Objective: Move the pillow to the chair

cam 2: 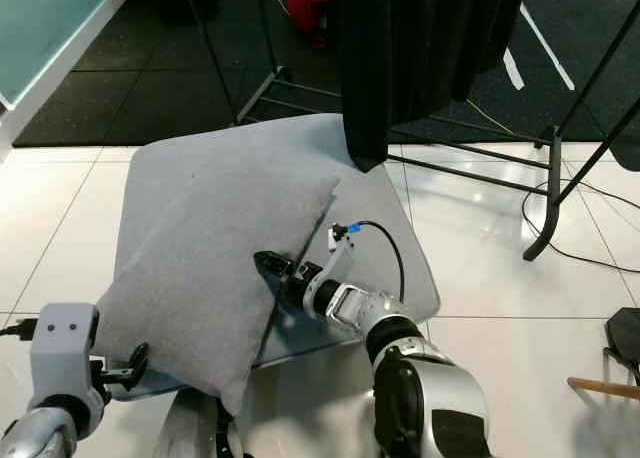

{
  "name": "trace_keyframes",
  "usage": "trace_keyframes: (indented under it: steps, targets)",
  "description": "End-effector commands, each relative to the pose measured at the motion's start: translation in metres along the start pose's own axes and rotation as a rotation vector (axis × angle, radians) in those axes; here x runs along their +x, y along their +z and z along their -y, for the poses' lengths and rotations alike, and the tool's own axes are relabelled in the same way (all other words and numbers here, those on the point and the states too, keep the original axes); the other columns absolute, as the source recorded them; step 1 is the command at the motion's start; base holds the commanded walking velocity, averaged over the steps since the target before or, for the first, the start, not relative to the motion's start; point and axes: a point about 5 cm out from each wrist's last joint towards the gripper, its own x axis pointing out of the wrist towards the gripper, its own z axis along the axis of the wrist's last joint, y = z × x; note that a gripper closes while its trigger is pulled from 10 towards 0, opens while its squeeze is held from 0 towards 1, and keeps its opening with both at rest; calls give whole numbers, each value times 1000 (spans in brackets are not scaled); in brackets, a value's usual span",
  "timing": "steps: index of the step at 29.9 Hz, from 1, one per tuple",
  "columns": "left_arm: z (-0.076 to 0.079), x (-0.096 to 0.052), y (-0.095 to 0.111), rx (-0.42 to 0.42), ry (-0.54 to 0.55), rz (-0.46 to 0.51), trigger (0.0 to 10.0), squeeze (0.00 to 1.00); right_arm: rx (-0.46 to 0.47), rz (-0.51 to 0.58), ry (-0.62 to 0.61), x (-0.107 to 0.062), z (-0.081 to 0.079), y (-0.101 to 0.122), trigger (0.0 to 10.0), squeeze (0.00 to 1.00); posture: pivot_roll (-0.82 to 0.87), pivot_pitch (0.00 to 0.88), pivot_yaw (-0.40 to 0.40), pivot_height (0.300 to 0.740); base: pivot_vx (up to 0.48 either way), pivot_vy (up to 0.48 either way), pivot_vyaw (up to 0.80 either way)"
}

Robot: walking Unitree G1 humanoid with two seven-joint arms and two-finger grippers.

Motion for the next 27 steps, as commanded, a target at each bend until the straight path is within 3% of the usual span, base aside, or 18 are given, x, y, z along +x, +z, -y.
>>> trace_keyframes:
  steps: [1, 15, 19, 23, 27]
  targets:
    - [-3, -5, -4, 10, -2, -31, 10000, 0, -24, -91, -45, 4, 4, -18, 0, 0, 57, 380, 13, 495, 0, 0, 0]
    - [-1, -4, -5, 4, -9, -38, 10000, 0, -98, -66, -39, 6, -1, -12, 0, 0, 47, 373, 13, 495, 0, 0, 0]
    - [1, -2, -5, -1, -13, -35, 10000, 0, -170, -8, -1, 6, -7, 2, 0, 0, 39, 365, 9, 495, 0, 0, 0]
    - [2, 4, -2, -11, -12, -20, 10000, 0, -301, 45, 9, 7, -16, 18, 0, 0, 19, 344, 5, 495, 0, 0, 0]
    - [5, 11, 1, -22, -14, -4, 10000, 0, -293, 64, 68, 5, -24, 27, 0, 0, -2, 324, 0, 495, 0, 0, 0]
